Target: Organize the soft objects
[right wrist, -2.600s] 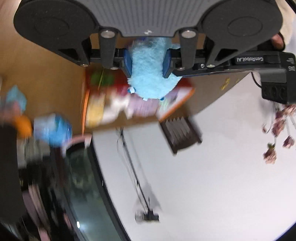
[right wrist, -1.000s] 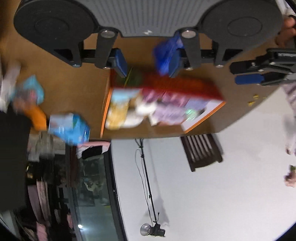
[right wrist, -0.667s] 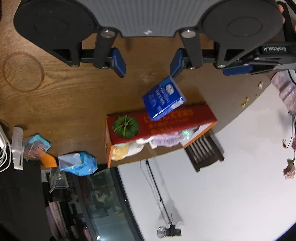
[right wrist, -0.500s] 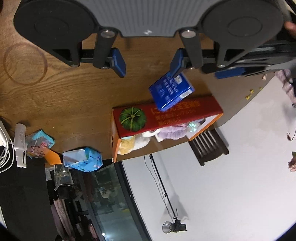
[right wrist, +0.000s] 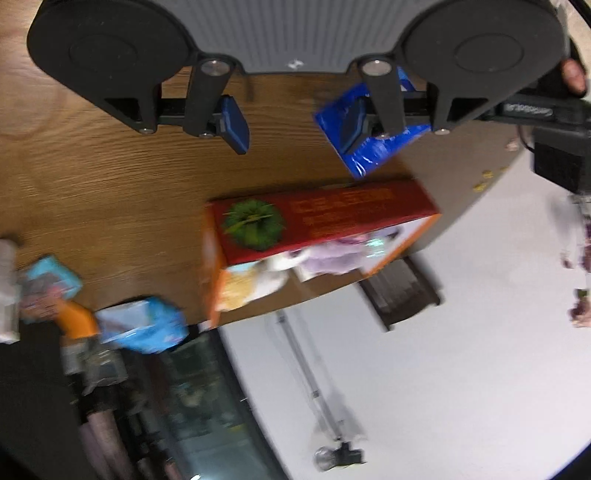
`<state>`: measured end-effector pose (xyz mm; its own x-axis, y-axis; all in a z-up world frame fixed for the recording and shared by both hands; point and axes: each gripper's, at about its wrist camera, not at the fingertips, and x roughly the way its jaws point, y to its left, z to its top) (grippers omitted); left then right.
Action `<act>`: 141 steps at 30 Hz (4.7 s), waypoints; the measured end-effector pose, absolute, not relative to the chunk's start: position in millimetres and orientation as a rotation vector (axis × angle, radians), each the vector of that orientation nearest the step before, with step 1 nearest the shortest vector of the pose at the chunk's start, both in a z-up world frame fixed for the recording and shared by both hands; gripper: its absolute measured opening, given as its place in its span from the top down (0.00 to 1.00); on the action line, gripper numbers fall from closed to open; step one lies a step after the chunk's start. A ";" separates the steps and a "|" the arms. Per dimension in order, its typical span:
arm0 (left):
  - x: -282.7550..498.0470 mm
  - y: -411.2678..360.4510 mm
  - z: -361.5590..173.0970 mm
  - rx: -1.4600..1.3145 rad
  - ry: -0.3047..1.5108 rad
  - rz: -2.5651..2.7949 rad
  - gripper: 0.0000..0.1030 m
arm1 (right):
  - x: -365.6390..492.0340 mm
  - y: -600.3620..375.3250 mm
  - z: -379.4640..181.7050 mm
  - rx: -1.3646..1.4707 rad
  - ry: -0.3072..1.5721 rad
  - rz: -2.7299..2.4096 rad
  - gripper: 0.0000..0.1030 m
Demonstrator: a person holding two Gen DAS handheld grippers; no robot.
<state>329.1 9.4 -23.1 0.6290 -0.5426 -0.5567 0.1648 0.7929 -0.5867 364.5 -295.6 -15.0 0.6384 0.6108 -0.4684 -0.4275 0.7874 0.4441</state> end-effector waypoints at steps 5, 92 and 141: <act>308.8 46.2 -14.4 -0.571 0.697 -0.240 0.33 | 379.7 -259.8 -25.0 0.270 0.683 0.656 0.47; 496.9 17.0 79.0 -0.254 0.716 -0.307 0.64 | 562.5 -207.4 65.1 -0.076 0.791 0.431 0.70; 51.8 -13.8 12.3 0.055 0.296 0.109 0.00 | 101.6 -273.4 -12.3 0.085 0.373 0.330 0.02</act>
<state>51.8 -13.8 12.3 0.9507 0.1149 -0.2880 -0.0989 0.9927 0.0697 101.6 -273.4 -12.3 0.8786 0.3319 -0.3433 -0.3010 0.9431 0.1414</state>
